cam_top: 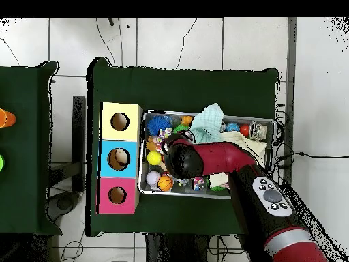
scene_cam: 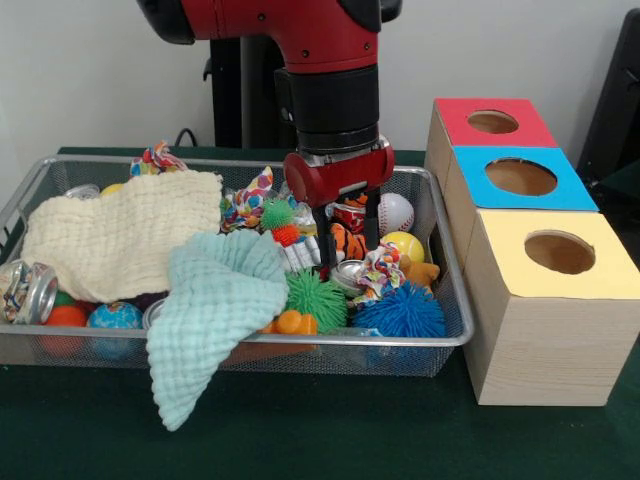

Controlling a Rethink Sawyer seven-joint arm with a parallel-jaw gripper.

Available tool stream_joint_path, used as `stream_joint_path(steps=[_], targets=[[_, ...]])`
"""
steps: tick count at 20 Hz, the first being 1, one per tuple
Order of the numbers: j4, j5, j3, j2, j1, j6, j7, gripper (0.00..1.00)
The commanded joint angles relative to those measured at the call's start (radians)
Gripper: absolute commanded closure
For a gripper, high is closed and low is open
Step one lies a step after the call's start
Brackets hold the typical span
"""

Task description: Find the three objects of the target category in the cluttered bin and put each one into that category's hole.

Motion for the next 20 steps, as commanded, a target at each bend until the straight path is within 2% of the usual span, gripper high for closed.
stream_joint_path(steps=[1,8,15,20], targets=[[0.028,0.028,0.094,0.053,-0.060,0.027,0.070,0.00],[-0.001,0.038,0.067,0.051,-0.021,0.040,0.097,0.00],[-0.007,0.052,0.067,0.047,-0.027,0.063,0.091,0.00],[-0.008,0.043,0.050,0.056,-0.014,0.021,0.115,0.00]])
